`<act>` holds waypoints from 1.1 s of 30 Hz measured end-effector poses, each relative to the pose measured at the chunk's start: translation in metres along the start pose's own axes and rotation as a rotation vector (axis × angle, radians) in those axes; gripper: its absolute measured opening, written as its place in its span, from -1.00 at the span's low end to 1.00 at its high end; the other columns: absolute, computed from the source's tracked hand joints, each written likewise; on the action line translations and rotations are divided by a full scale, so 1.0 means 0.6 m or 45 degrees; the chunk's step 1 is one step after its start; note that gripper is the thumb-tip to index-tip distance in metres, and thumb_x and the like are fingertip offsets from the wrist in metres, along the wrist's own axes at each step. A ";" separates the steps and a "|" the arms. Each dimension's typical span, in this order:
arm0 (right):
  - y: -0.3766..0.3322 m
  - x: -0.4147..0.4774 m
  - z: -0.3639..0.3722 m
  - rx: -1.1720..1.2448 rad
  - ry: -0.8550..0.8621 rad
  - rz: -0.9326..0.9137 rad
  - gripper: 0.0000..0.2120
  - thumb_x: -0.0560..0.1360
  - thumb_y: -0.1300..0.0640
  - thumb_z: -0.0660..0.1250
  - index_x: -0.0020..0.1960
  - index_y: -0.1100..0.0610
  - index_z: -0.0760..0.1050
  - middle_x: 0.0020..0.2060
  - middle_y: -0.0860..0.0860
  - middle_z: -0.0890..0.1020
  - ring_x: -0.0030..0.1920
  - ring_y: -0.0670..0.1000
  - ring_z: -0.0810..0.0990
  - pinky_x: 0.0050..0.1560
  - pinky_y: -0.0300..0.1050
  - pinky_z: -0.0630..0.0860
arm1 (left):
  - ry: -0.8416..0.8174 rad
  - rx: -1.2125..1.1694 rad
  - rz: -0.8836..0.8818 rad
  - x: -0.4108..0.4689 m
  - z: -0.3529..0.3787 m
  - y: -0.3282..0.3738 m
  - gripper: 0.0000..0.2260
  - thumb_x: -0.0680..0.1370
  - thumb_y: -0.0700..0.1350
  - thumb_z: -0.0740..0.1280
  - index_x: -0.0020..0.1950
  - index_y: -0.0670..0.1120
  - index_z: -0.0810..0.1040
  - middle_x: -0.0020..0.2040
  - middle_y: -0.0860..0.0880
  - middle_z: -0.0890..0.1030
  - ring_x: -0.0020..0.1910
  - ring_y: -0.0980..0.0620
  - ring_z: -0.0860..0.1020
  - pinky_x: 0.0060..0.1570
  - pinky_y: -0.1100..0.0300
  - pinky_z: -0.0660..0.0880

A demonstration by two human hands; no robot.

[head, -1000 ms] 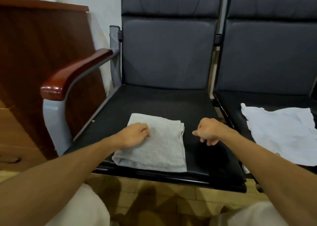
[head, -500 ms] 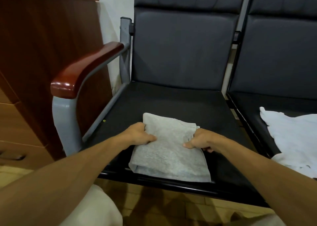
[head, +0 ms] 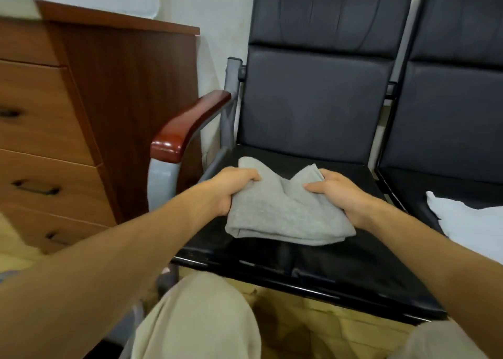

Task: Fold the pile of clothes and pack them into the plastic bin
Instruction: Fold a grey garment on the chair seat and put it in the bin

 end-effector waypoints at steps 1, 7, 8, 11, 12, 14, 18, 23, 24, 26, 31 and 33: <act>-0.029 -0.009 0.017 0.012 -0.049 -0.059 -0.76 0.57 0.17 0.30 0.22 0.02 0.49 0.07 0.03 0.64 0.04 0.05 0.63 0.03 0.00 0.57 | 0.036 -0.036 0.059 -0.018 -0.026 0.015 -0.68 0.52 -0.10 0.38 0.24 -0.12 0.46 0.02 -0.17 0.60 -0.07 -0.13 0.60 -0.20 0.05 0.56; -0.181 -0.049 0.187 -0.053 -0.273 -0.374 -0.66 0.59 0.15 0.26 0.34 -0.08 0.41 0.07 -0.07 0.61 -0.01 -0.06 0.63 -0.22 -0.25 0.55 | 0.301 -0.144 0.394 -0.147 -0.216 0.039 -0.78 0.61 0.04 0.26 0.23 0.06 0.42 0.04 -0.03 0.59 -0.05 0.00 0.60 -0.21 0.13 0.54; -0.198 -0.057 0.224 -0.089 -0.300 -0.427 -0.68 0.60 0.16 0.25 0.31 -0.09 0.43 0.04 -0.10 0.61 -0.05 -0.10 0.62 -0.30 -0.30 0.52 | 0.362 -0.122 0.422 -0.167 -0.252 0.029 -0.78 0.61 0.06 0.24 0.24 0.07 0.41 0.07 -0.01 0.58 -0.02 0.01 0.59 -0.13 0.12 0.54; -0.225 -0.077 0.342 -0.238 -0.387 -0.568 -0.67 0.60 0.16 0.23 0.33 -0.08 0.41 0.06 -0.10 0.57 -0.04 -0.13 0.55 -0.22 -0.26 0.45 | 0.534 -0.046 0.461 -0.229 -0.350 -0.028 -0.74 0.62 0.08 0.20 0.30 0.08 0.38 0.10 0.04 0.57 0.01 0.06 0.58 -0.10 0.15 0.54; -0.225 -0.085 0.384 -0.290 -0.432 -0.604 -0.65 0.61 0.16 0.22 0.37 -0.05 0.38 0.10 -0.08 0.54 -0.01 -0.11 0.54 -0.17 -0.23 0.43 | 0.590 -0.016 0.454 -0.249 -0.379 -0.055 -0.71 0.63 0.07 0.19 0.33 0.07 0.37 0.09 0.06 0.56 0.00 0.09 0.57 -0.15 0.20 0.51; -0.212 -0.107 0.472 -0.397 -0.542 -0.649 -0.63 0.60 0.19 0.21 0.39 0.00 0.37 0.08 -0.08 0.53 0.01 -0.08 0.53 -0.14 -0.20 0.42 | 0.712 0.014 0.407 -0.293 -0.433 -0.122 -0.72 0.64 0.03 0.16 0.35 0.03 0.35 0.06 0.09 0.54 -0.06 0.18 0.53 -0.23 0.31 0.47; -0.161 -0.153 0.630 -0.536 -0.797 -0.748 -0.75 0.57 0.24 0.21 0.11 -0.06 0.51 -0.08 -0.11 0.59 -0.05 -0.04 0.56 -0.18 -0.19 0.42 | 0.829 0.028 0.266 -0.383 -0.515 -0.277 -0.74 0.67 -0.08 0.12 0.37 0.03 0.30 0.16 0.05 0.54 0.01 0.14 0.54 -0.09 0.33 0.51; -0.073 -0.209 0.803 -0.614 -1.075 -0.725 -0.68 0.58 0.18 0.22 0.33 0.05 0.47 0.20 -0.04 0.57 0.19 0.03 0.54 0.03 -0.13 0.49 | 0.998 -0.146 0.048 -0.502 -0.567 -0.457 -0.74 0.66 -0.09 0.15 0.34 0.05 0.27 0.17 0.09 0.51 0.06 0.18 0.53 -0.12 0.30 0.51; -0.056 -0.222 0.832 -0.623 -1.127 -0.711 -0.64 0.59 0.16 0.23 0.39 0.07 0.42 0.28 -0.02 0.53 0.26 0.04 0.50 0.09 -0.12 0.48 | 1.036 -0.174 -0.007 -0.524 -0.571 -0.488 -0.75 0.65 -0.09 0.16 0.33 0.05 0.27 0.16 0.10 0.50 0.05 0.17 0.53 -0.14 0.27 0.52; -0.020 -0.248 0.880 -0.643 -1.218 -0.712 -0.59 0.60 0.15 0.25 0.44 0.09 0.37 0.35 -0.01 0.48 0.34 0.05 0.44 0.25 -0.07 0.42 | 1.071 -0.200 -0.143 -0.561 -0.575 -0.545 -0.76 0.64 -0.08 0.19 0.30 0.04 0.27 0.12 0.11 0.50 0.02 0.15 0.54 -0.17 0.20 0.55; 0.091 -0.282 0.923 -0.832 -1.267 -0.567 -0.63 0.57 0.23 0.21 0.37 0.07 0.41 0.09 0.06 0.63 0.02 0.08 0.63 -0.07 -0.13 0.53 | 0.782 -0.061 -0.660 -0.603 -0.562 -0.652 -0.69 0.63 -0.11 0.21 0.35 -0.10 0.30 0.15 0.00 0.52 0.04 0.03 0.58 -0.06 0.10 0.62; 0.124 -0.284 0.911 -0.916 -1.320 -0.424 -0.62 0.59 0.23 0.19 0.40 0.10 0.36 0.06 0.06 0.58 -0.24 0.03 0.64 -0.28 -0.14 0.59 | 0.702 0.111 -0.802 -0.603 -0.562 -0.665 -0.57 0.63 -0.06 0.21 0.45 -0.16 0.22 0.19 -0.06 0.48 0.07 -0.04 0.58 -0.01 0.09 0.61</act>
Point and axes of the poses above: each hand's wrist, its own x-axis towards the middle knuckle, its own z-axis out of the palm, y = z × x, the point moved 4 cm from there along x, towards the middle knuckle
